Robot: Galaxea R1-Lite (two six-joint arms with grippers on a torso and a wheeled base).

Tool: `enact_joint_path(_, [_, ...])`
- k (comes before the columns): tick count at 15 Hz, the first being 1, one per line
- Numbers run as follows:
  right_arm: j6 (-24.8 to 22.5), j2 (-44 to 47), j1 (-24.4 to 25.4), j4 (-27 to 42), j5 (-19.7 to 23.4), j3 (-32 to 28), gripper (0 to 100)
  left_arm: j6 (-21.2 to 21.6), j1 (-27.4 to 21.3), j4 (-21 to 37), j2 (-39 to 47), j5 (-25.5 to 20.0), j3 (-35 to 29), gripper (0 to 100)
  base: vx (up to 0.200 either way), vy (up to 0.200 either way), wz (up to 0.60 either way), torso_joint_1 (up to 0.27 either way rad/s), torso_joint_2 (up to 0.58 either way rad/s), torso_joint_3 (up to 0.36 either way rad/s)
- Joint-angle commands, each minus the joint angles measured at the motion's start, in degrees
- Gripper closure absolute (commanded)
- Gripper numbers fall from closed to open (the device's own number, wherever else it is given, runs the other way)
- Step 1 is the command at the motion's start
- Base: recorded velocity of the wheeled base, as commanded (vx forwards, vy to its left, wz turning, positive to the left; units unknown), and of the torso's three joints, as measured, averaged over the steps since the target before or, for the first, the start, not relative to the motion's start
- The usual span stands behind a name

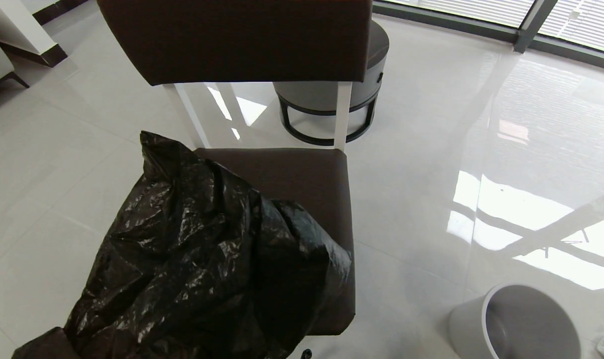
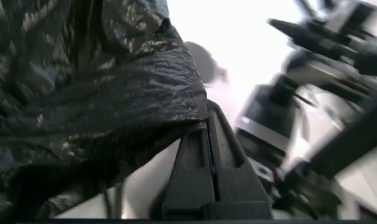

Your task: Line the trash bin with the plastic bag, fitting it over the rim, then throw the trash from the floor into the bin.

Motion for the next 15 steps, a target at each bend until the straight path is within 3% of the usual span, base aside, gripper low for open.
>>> enact_joint_path(1, [0.02,0.0,0.0,-0.01,0.01,0.0,100,0.51,-1.76,-0.14,-0.51,-1.49,0.08,100,0.0,0.0,0.0,0.0,0.0,0.0])
enact_joint_path(3, [0.02,0.0,0.0,-0.01,0.01,0.0,100,0.78,-2.2,-0.14,-0.34,-4.3,0.26,100,0.0,0.0,0.0,0.0,0.0,0.0])
enact_joint_path(7, [0.02,0.0,0.0,-0.01,0.01,0.0,100,1.39,-2.37,-0.14,-0.42,-5.26,1.93,100,-0.2,-0.2,0.0,0.005,0.0,0.005])
enact_joint_path(9, [-0.07,0.0,0.0,-0.01,0.01,0.0,100,1.39,-2.37,-0.23,-0.34,-5.26,2.19,100,-0.2,0.0,0.0,0.002,0.01,0.005])
enact_joint_path(13, [0.02,0.0,0.0,-0.01,0.01,0.0,100,1.66,-3.34,-0.14,0.28,-5.79,2.63,100,0.0,0.0,0.0,0.0,0.0,0.0])
enact_joint_path(15, [-0.07,0.0,0.0,-0.01,0.01,0.0,100,3.94,-4.74,-0.23,2.56,-5.97,3.24,100,0.2,-0.2,0.0,0.002,0.0,0.005])
